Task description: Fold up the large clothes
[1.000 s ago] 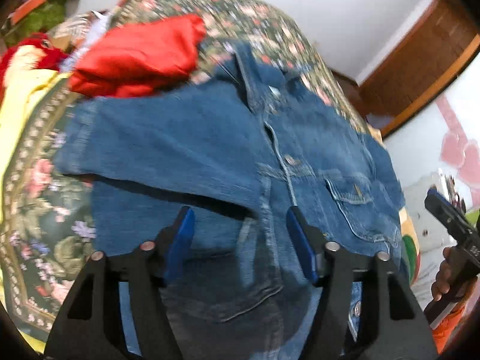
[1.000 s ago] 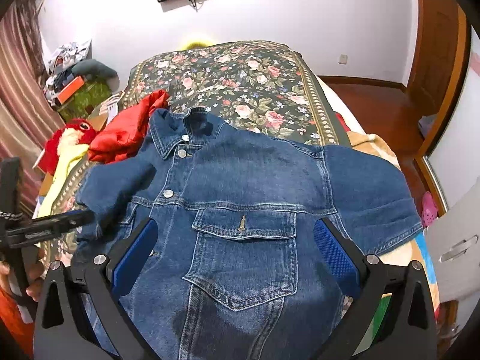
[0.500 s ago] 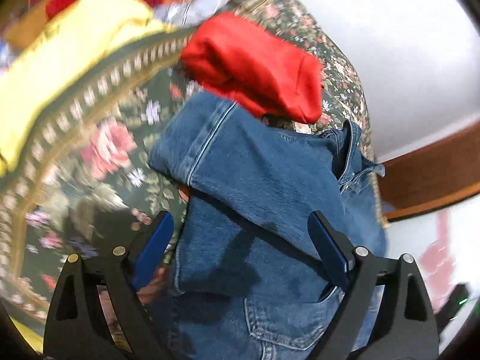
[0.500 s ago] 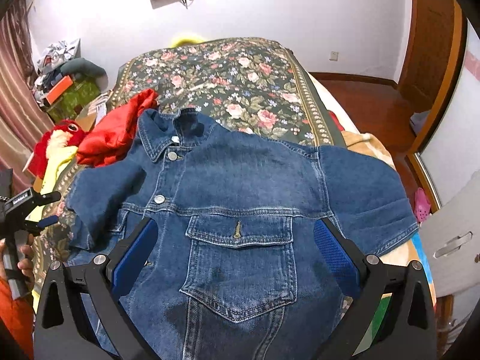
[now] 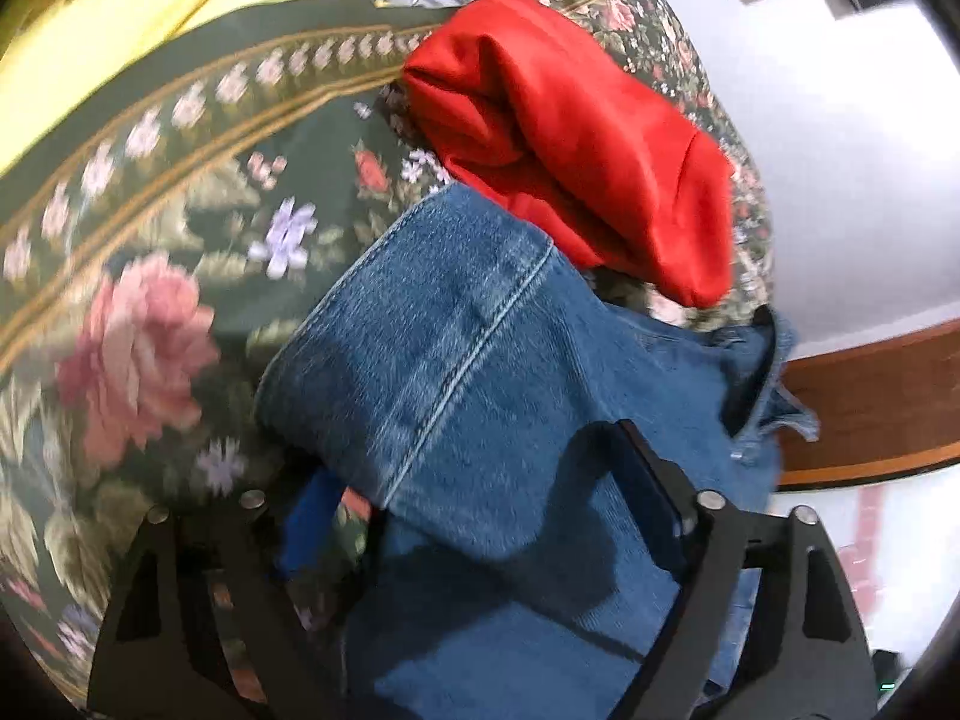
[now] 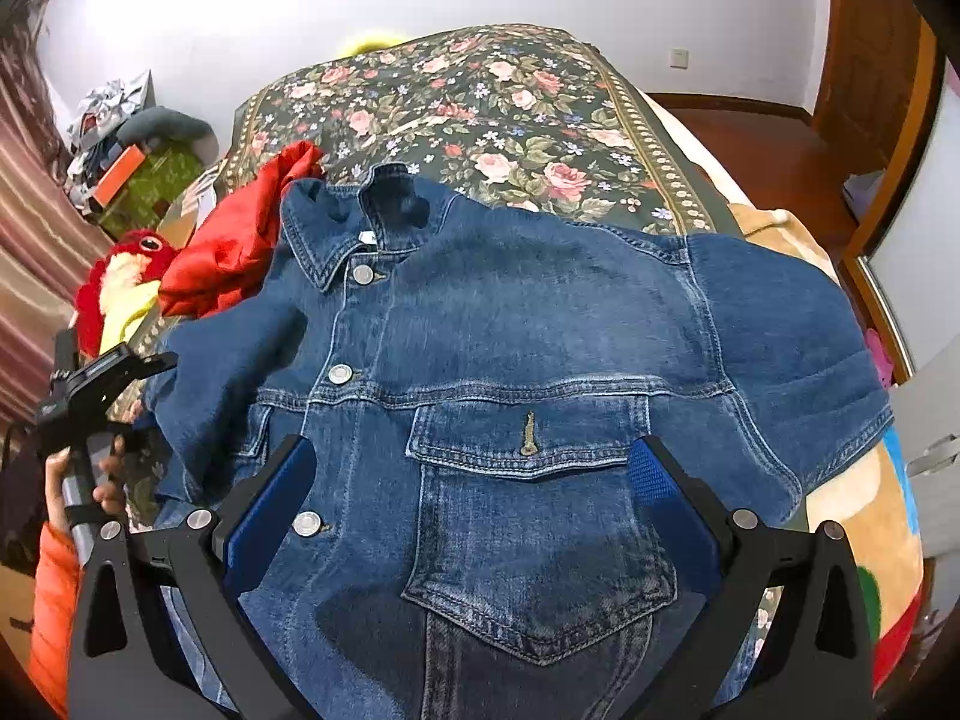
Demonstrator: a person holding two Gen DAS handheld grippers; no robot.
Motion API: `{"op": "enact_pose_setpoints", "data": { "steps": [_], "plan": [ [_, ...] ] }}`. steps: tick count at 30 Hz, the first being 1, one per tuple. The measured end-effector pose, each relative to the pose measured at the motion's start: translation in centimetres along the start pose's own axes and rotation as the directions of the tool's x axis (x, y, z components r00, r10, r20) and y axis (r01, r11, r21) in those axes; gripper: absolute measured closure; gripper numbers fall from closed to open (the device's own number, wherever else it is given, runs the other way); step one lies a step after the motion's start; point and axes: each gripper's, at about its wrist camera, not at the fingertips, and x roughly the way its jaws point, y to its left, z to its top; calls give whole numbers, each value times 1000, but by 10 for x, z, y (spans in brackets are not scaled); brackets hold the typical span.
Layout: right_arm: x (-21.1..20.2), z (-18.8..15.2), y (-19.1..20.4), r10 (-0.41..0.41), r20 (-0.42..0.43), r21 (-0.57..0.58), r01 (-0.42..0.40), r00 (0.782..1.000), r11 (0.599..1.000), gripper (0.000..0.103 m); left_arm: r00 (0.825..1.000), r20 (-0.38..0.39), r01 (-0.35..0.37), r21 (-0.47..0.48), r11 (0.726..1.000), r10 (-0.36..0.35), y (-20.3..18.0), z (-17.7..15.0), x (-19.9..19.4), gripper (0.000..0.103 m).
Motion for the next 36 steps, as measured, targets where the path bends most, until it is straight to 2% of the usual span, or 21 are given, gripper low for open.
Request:
{"op": "enact_pose_setpoints", "data": {
  "steps": [3,5,6,8,10,13,15,18,22,25,27,29,31,36],
  "plan": [
    [0,-1,-3,-12,-4,-3,12,1000,1000,0,994,53,-95,63,994,92,-9,1,1,42],
    [-2,-2,-6,-12,-6,2,12,1000,1000,0,986,89,-152,114,982,143,-18,0,-1,66],
    [-3,-2,-9,-13,-2,7,13,1000,1000,0,983,101,-164,129,978,152,-19,0,-3,71],
    [-6,-2,-13,-16,5,16,16,1000,1000,0,971,152,-212,166,963,187,-29,-3,-14,89],
    [-10,-3,-19,-14,15,31,14,1000,999,0,947,237,-268,207,941,217,-46,-8,-35,89],
    [-12,-3,-29,-15,25,58,14,1000,998,0,921,346,-281,273,920,178,-81,-17,-65,89],
    [-15,-3,-35,-17,28,75,15,999,997,0,911,392,-264,320,910,126,-108,-22,-81,89],
    [-21,-3,-46,-12,42,100,8,999,995,0,911,413,-180,425,887,-13,-162,-32,-107,89],
    [-34,-5,-64,-26,70,135,17,997,991,0,927,332,-29,528,849,-175,-219,-51,-120,90],
    [-42,-6,-78,-30,81,164,16,996,986,0,937,240,70,580,811,-253,-257,-66,-114,90],
    [-49,-8,-88,-24,96,179,7,995,984,0,943,166,127,621,774,-288,-281,-79,-102,90],
    [-56,-10,-96,-32,117,190,9,993,982,0,949,121,144,656,741,-291,-301,-94,-89,90],
    [-61,-12,-104,-48,130,200,21,990,979,0,956,64,172,671,721,-287,-318,-108,-70,90],
    [-63,-19,-123,-65,123,246,33,990,969,0,971,-95,225,669,708,-220,-338,-145,-16,90]
  ]
}}
